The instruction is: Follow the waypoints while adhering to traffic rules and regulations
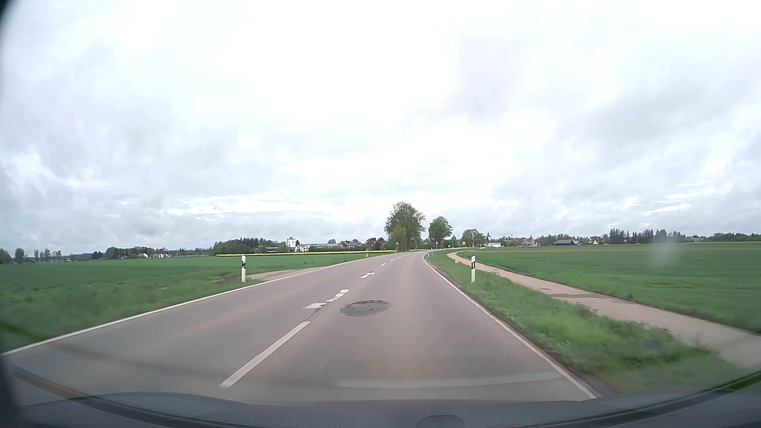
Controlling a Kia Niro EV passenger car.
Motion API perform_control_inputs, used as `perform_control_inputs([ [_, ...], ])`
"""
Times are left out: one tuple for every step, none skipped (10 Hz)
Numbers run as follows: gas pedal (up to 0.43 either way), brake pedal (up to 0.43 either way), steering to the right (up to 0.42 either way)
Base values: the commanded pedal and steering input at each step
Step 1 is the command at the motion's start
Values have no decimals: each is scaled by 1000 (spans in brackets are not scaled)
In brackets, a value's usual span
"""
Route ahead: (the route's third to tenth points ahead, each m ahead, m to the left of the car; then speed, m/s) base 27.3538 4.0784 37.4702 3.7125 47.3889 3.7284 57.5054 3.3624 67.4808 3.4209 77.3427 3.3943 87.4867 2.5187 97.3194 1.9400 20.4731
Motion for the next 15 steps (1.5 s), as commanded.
perform_control_inputs([
  [228,0,1],
  [228,0,2],
  [228,0,2],
  [228,0,2],
  [228,0,2],
  [228,0,2],
  [228,0,2],
  [228,0,2],
  [228,0,2],
  [228,0,2],
  [228,0,2],
  [228,0,2],
  [228,0,2],
  [228,0,2],
  [228,0,2],
])
